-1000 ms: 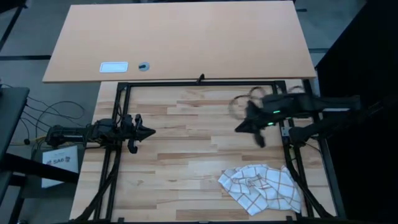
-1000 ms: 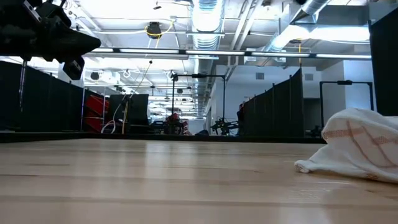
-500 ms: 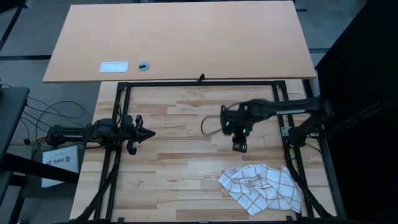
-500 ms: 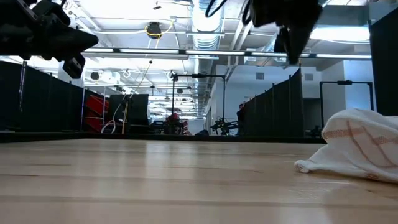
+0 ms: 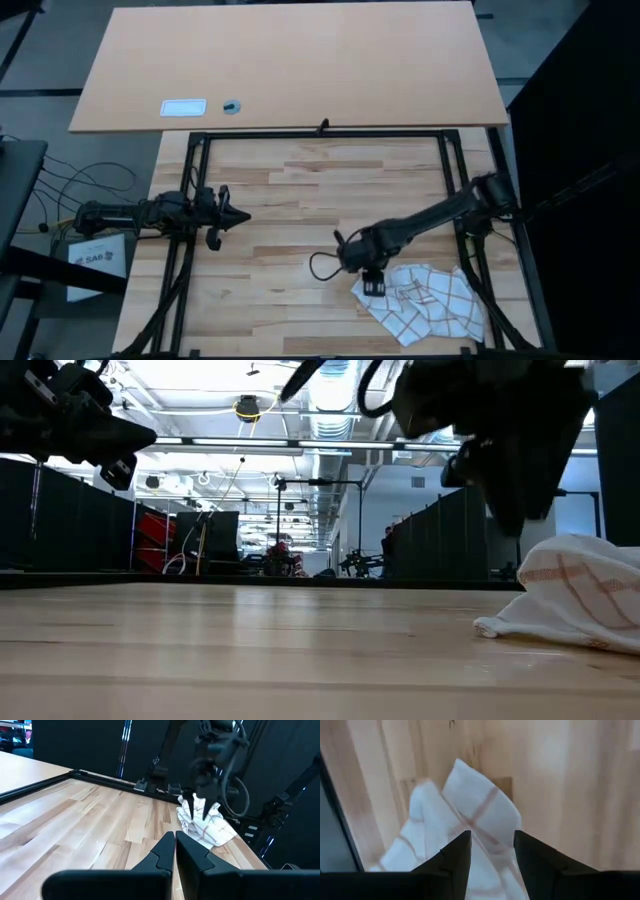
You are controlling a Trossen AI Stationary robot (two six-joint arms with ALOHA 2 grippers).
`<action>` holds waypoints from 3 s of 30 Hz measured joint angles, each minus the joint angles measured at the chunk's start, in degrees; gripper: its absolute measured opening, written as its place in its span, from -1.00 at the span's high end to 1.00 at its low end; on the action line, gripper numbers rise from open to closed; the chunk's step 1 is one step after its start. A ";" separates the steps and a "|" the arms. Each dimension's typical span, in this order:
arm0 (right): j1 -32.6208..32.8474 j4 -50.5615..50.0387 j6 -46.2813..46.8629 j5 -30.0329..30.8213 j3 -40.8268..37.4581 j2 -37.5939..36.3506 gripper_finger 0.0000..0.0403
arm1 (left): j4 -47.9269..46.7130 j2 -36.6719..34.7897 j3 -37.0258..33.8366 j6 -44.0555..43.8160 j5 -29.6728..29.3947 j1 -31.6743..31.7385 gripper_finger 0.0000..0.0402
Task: Roll towel
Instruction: Prepare the white patterned towel
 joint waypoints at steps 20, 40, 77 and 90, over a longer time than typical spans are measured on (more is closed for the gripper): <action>-2.43 -2.63 4.14 6.88 -0.15 6.10 0.31 | -2.27 0.02 0.11 1.36 0.11 0.00 1.00; -0.77 1.15 5.14 2.77 -4.13 6.43 0.49 | -2.49 0.02 0.09 3.36 1.66 0.00 1.00; -25.89 9.61 -23.14 12.15 28.83 0.51 1.00 | -1.98 0.02 -0.07 -2.22 1.56 0.00 1.00; -27.75 2.48 -23.11 18.79 28.69 -6.56 1.00 | -1.80 0.05 -0.07 -2.00 1.22 0.00 1.00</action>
